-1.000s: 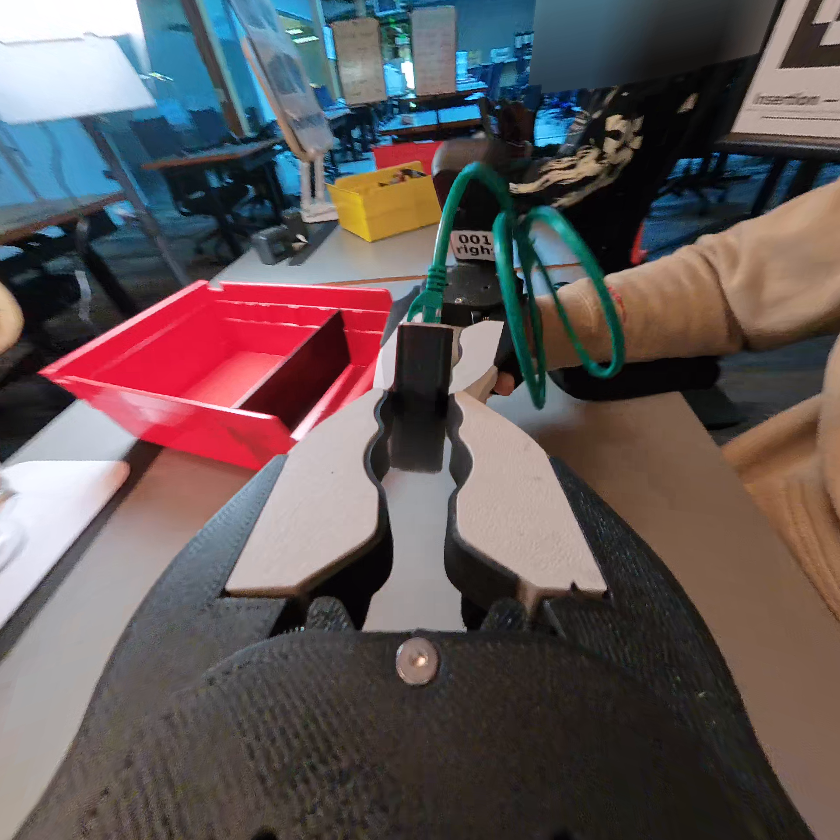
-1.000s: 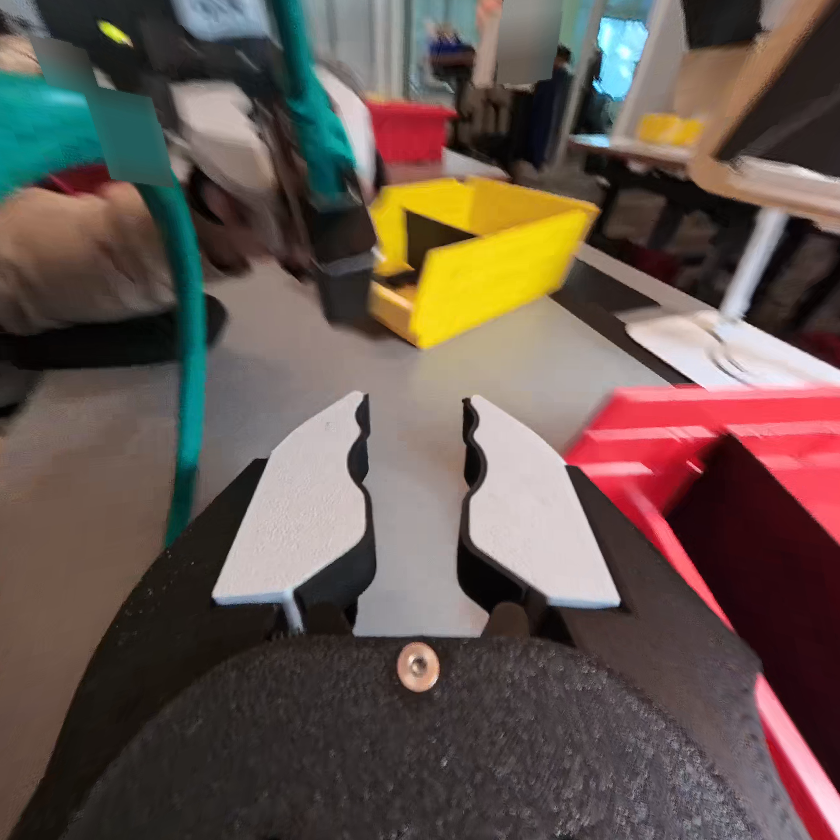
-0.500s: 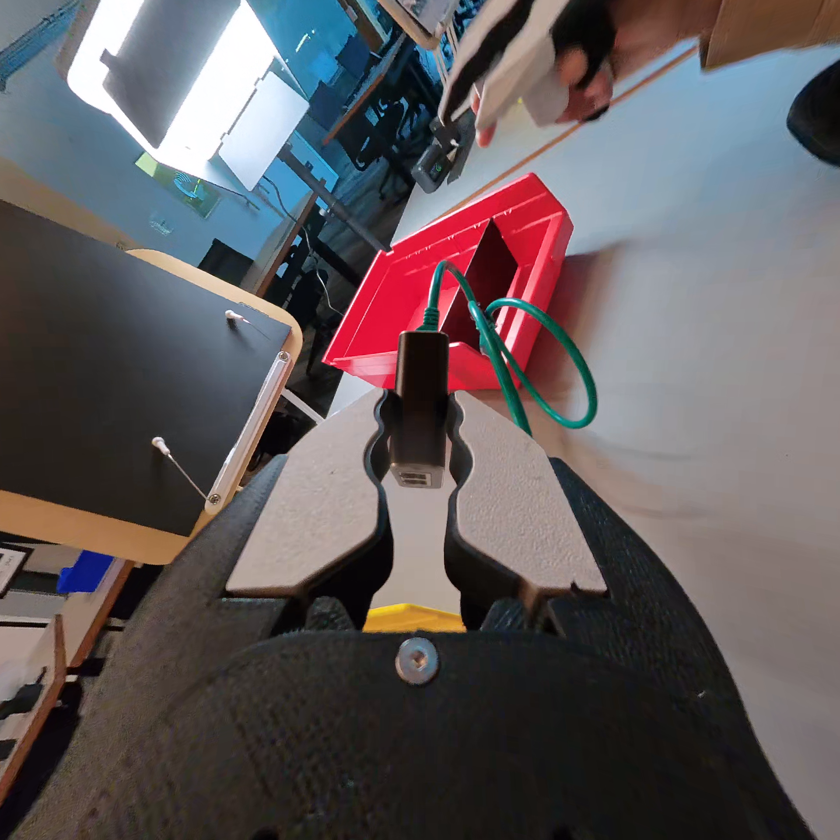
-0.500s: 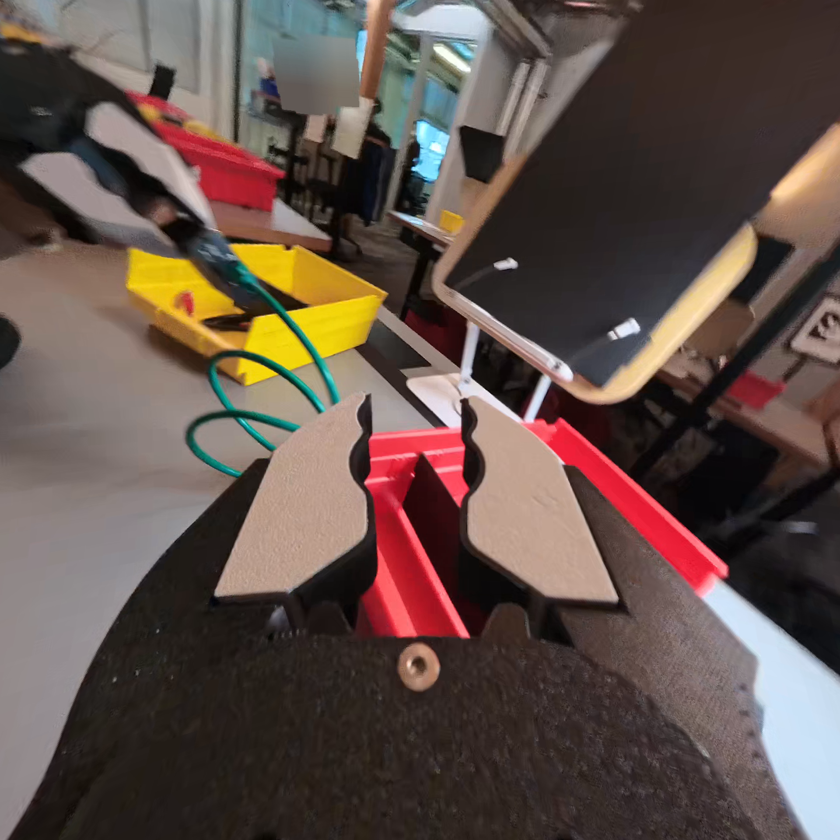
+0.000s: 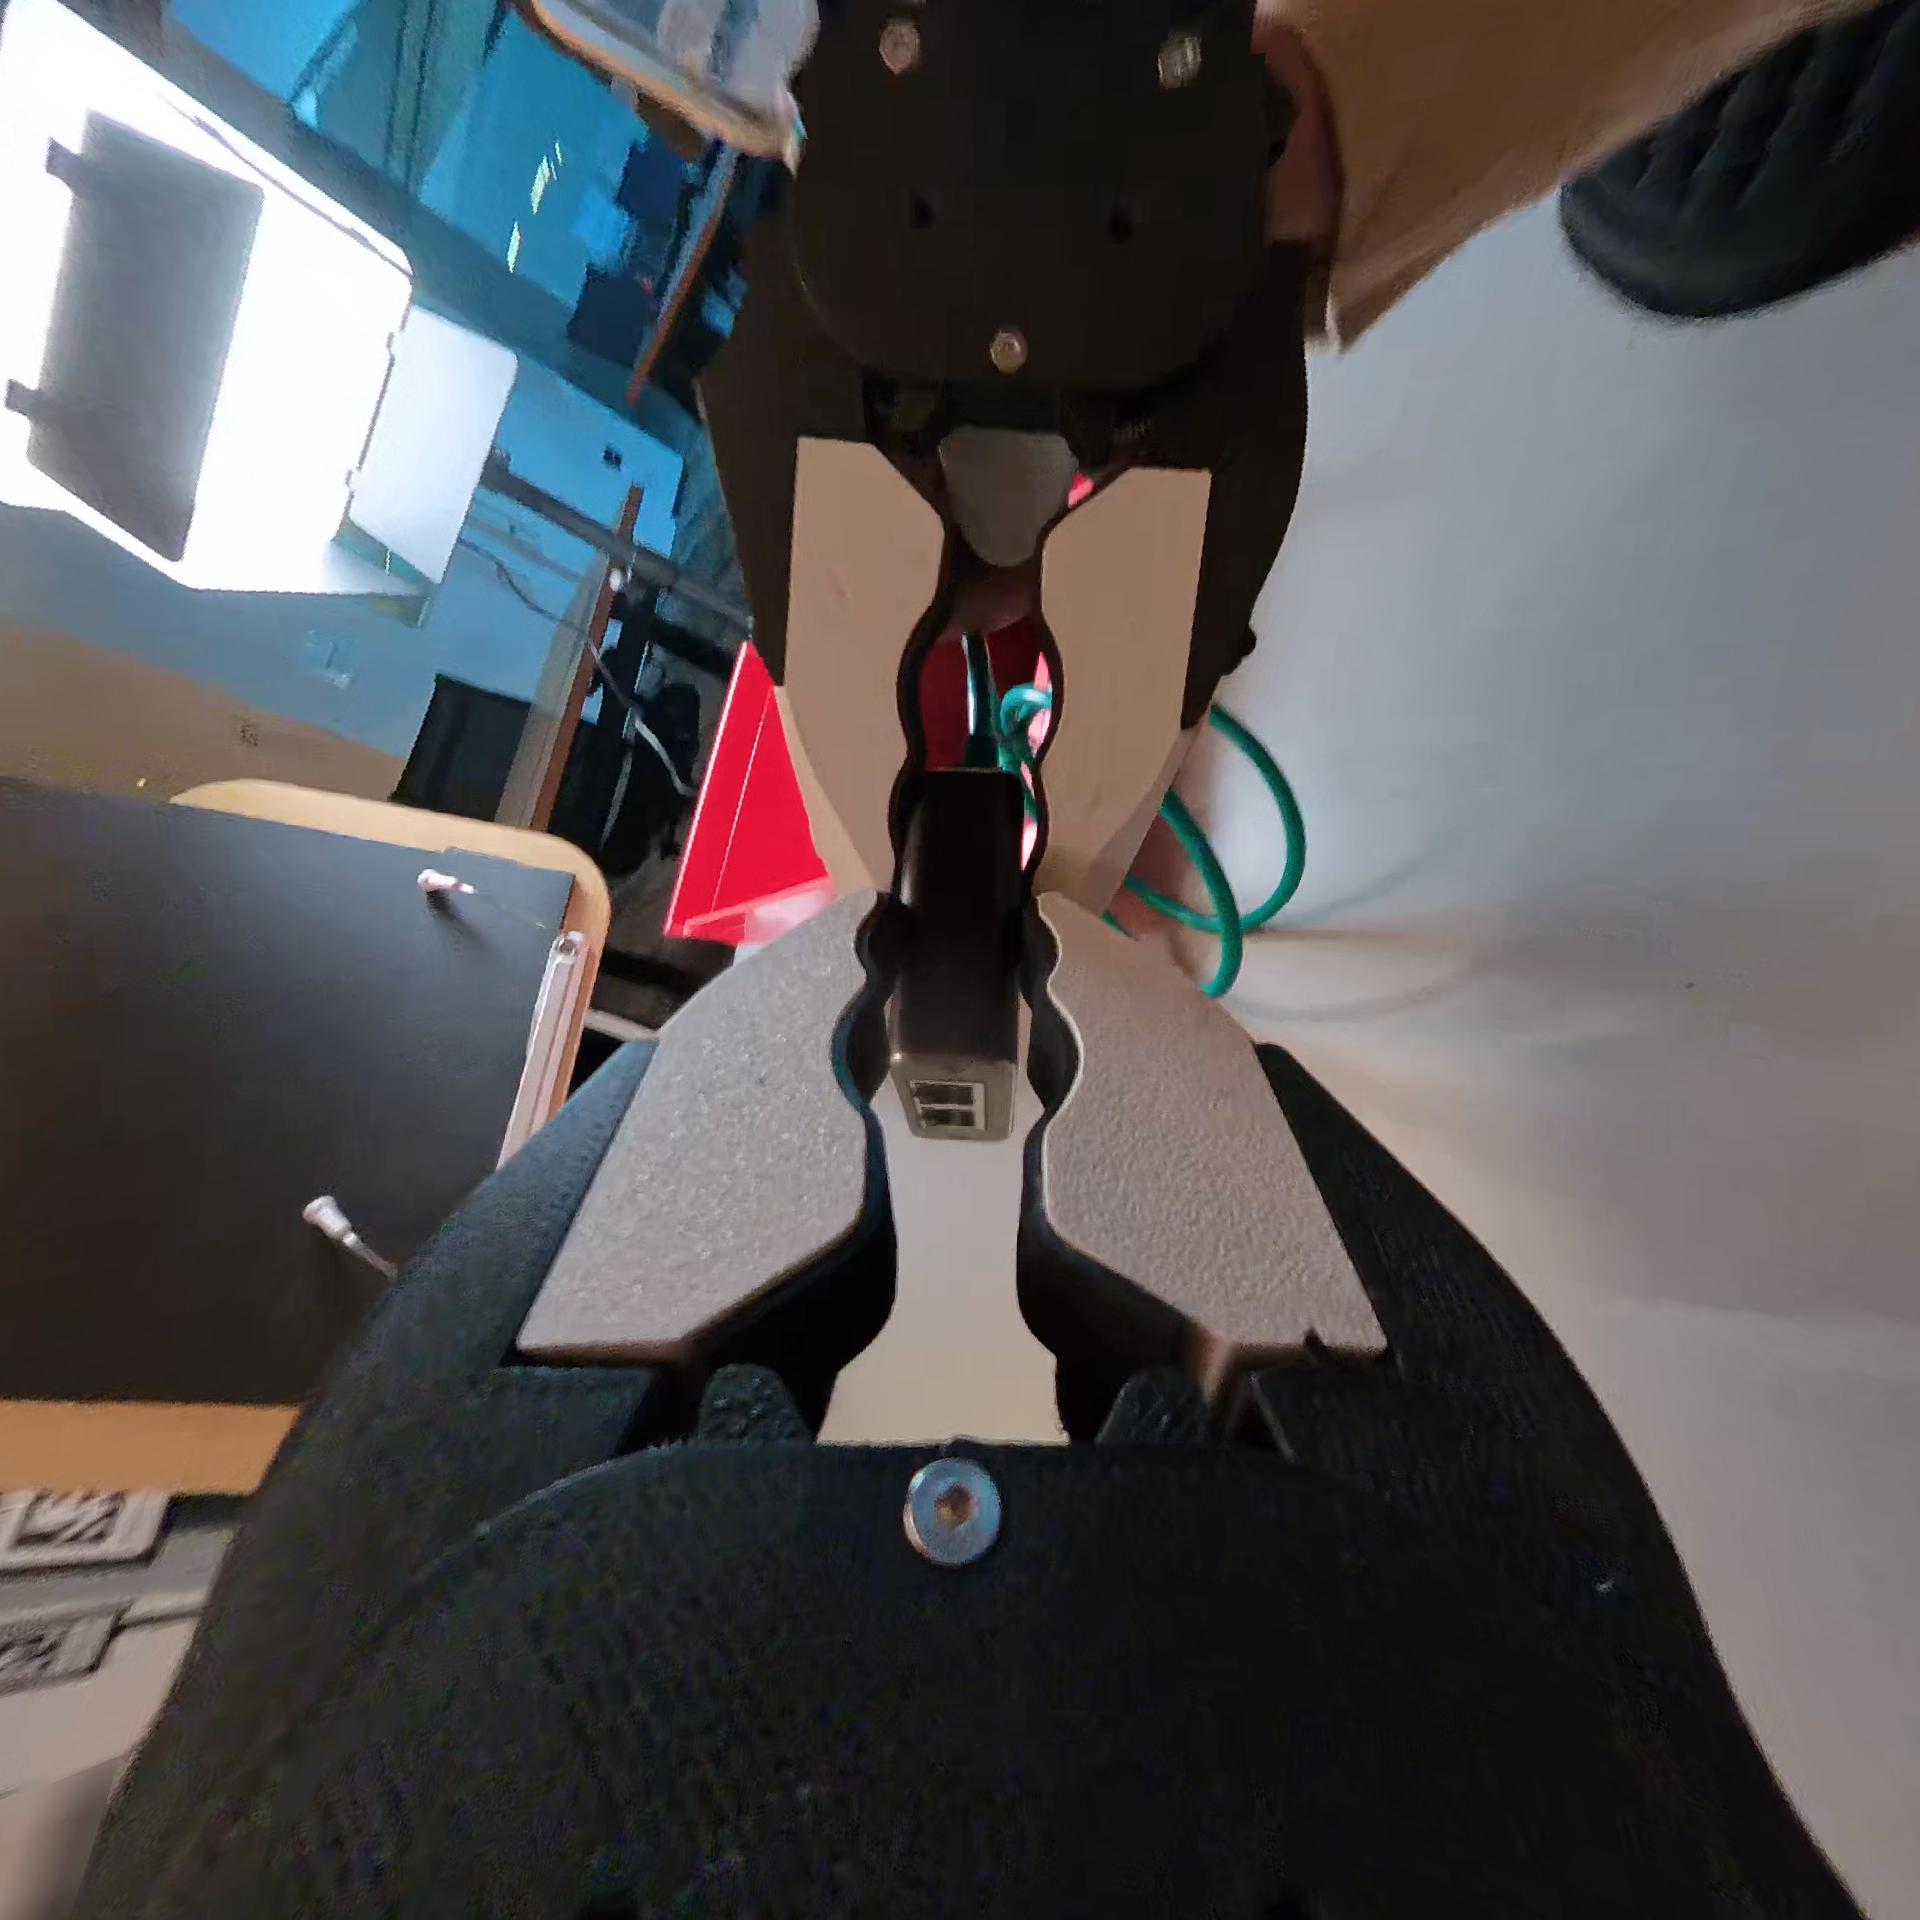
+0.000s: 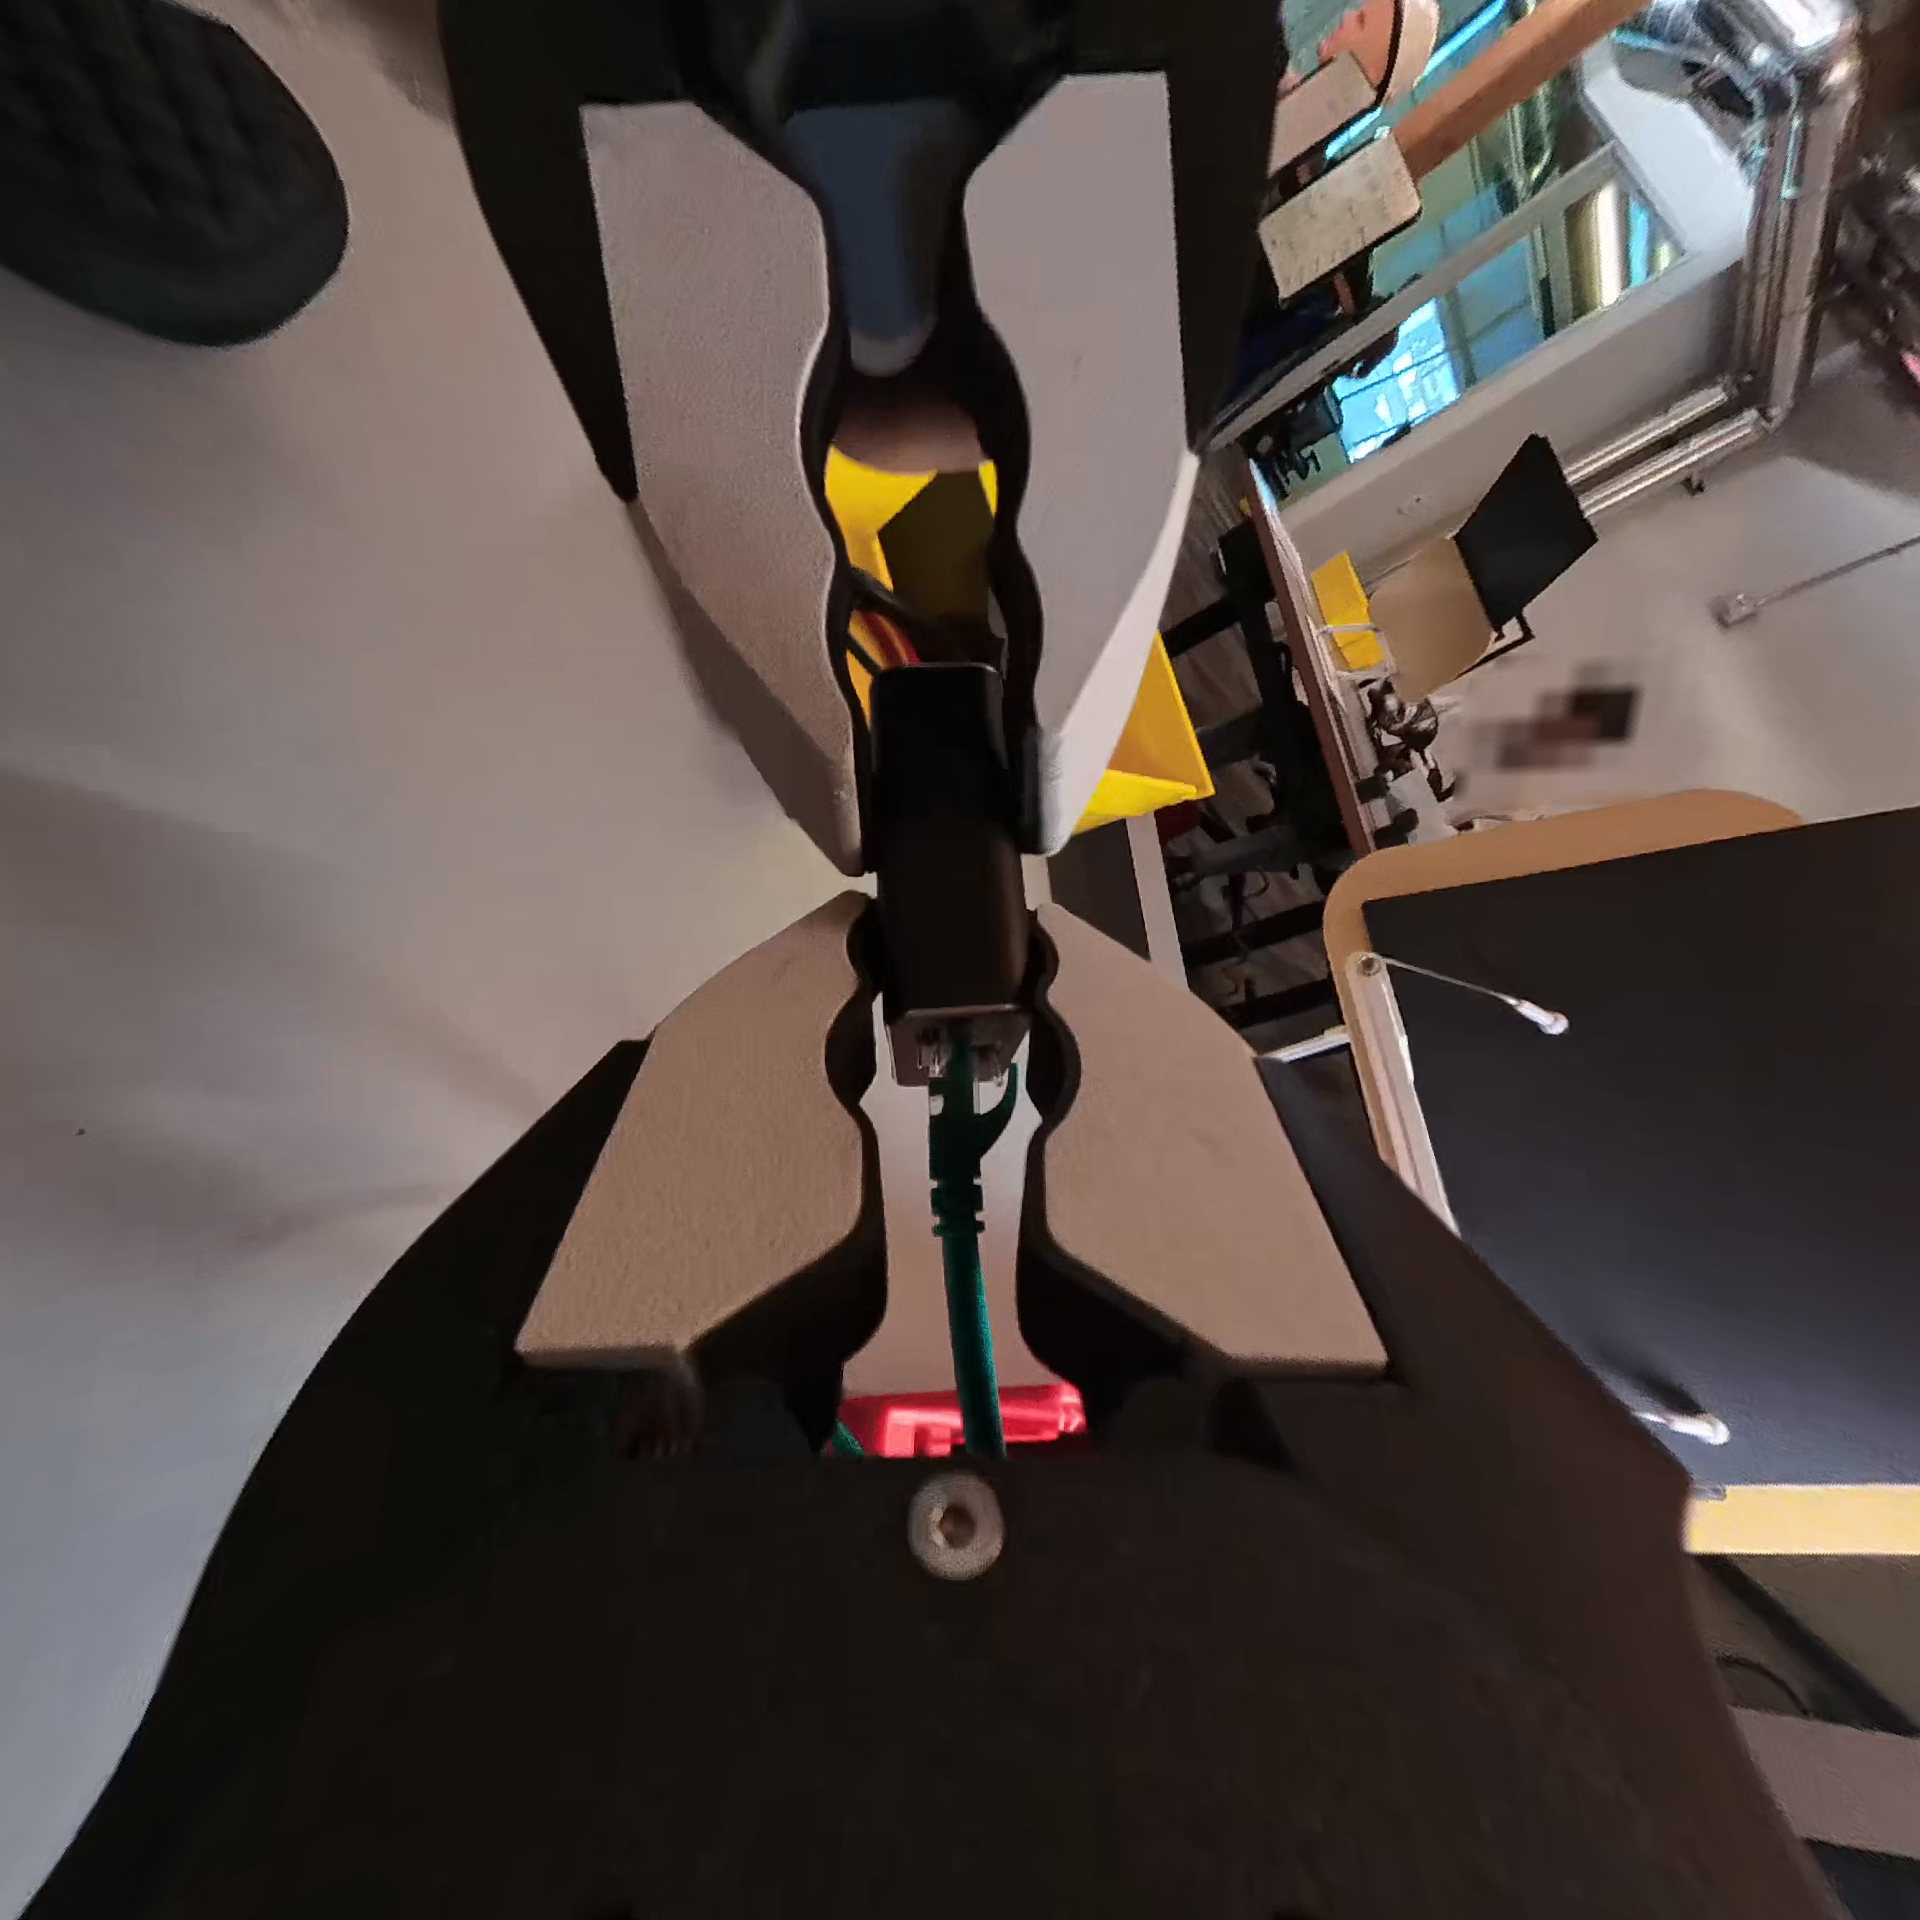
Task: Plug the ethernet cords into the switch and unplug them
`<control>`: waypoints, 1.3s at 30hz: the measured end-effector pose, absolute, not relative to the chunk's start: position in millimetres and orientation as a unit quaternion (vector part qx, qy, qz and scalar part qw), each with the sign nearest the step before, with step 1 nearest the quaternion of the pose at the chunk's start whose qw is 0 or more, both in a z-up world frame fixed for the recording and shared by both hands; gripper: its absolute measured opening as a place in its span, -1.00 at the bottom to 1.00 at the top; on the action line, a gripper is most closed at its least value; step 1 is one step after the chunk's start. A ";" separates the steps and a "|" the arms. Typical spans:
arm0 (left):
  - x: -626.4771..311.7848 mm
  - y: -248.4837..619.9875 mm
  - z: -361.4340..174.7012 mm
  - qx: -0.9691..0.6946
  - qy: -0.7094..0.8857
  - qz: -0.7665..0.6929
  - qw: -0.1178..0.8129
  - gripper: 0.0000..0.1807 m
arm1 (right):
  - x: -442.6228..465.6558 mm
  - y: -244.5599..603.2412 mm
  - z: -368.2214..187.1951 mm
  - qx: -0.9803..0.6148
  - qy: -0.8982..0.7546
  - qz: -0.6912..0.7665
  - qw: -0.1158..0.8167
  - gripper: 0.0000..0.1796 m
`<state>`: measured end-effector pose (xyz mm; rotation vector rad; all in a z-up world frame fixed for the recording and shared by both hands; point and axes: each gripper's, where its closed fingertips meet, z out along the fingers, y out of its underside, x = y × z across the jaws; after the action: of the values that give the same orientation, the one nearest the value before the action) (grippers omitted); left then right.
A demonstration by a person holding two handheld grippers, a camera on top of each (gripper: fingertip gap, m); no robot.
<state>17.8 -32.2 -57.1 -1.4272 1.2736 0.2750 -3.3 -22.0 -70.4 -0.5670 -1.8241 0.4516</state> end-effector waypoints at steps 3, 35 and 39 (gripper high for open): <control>12.0 -31.7 -54.4 -0.631 0.520 0.059 0.572 -0.68 | 0.5 -15.9 -65.9 -0.227 -0.760 0.170 0.585 -0.73; -266.9 42.4 -156.9 -0.887 0.261 0.140 0.353 -0.69 | 12.5 -2.5 -66.9 -0.213 -0.719 0.119 0.650 -0.73; -273.2 50.3 -163.9 -0.876 0.290 0.190 0.334 -0.67 | 13.8 1.6 -64.7 -0.218 -0.714 0.122 0.654 -0.73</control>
<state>-273.2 50.3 -163.9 -2.2873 0.7556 0.4971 13.8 1.6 -64.7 -0.4941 -1.6201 0.2777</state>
